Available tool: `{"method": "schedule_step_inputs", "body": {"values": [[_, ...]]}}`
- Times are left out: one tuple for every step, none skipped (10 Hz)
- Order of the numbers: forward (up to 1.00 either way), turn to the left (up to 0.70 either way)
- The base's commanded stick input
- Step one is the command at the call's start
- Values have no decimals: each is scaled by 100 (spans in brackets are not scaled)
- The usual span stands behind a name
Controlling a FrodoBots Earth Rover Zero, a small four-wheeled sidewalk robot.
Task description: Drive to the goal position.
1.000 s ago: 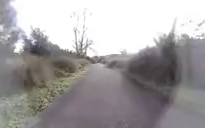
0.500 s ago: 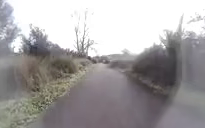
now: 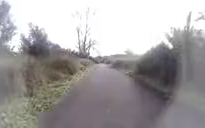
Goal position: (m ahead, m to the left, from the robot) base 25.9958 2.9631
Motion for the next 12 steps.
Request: {"method": "schedule_step_inputs", "body": {"values": [[70, 0], [70, 0], [70, -15], [70, -34], [70, -35], [70, -35], [70, -34], [70, -20], [70, 0], [70, 0], [70, 0], [70, 0]]}}
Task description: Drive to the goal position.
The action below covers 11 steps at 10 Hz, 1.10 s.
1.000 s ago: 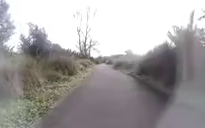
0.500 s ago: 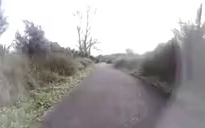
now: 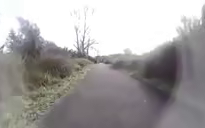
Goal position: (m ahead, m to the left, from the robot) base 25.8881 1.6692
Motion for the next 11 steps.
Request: {"method": "schedule_step_inputs", "body": {"values": [[70, 0], [70, 0], [70, 0], [70, 0], [70, 0], [70, 0], [70, 0], [70, 0], [70, 0], [70, 0], [70, 0]]}}
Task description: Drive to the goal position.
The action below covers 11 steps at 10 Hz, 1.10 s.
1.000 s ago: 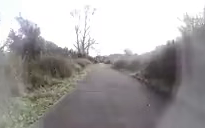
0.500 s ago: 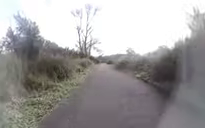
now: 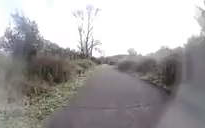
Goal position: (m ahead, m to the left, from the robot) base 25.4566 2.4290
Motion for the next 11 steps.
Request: {"method": "schedule_step_inputs", "body": {"values": [[70, -15], [70, -34], [70, -35], [70, -34], [70, -33], [70, -16], [70, 0], [70, 0], [70, -16], [70, -35], [70, -35]]}}
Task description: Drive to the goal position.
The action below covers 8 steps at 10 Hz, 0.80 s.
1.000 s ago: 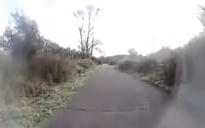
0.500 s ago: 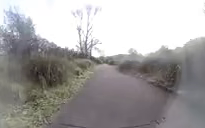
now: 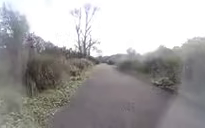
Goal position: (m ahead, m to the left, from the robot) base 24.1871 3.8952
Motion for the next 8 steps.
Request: {"method": "schedule_step_inputs", "body": {"values": [[70, -35], [70, -35], [70, -35], [70, -35], [70, -35], [70, -35], [70, -35], [70, -35]]}}
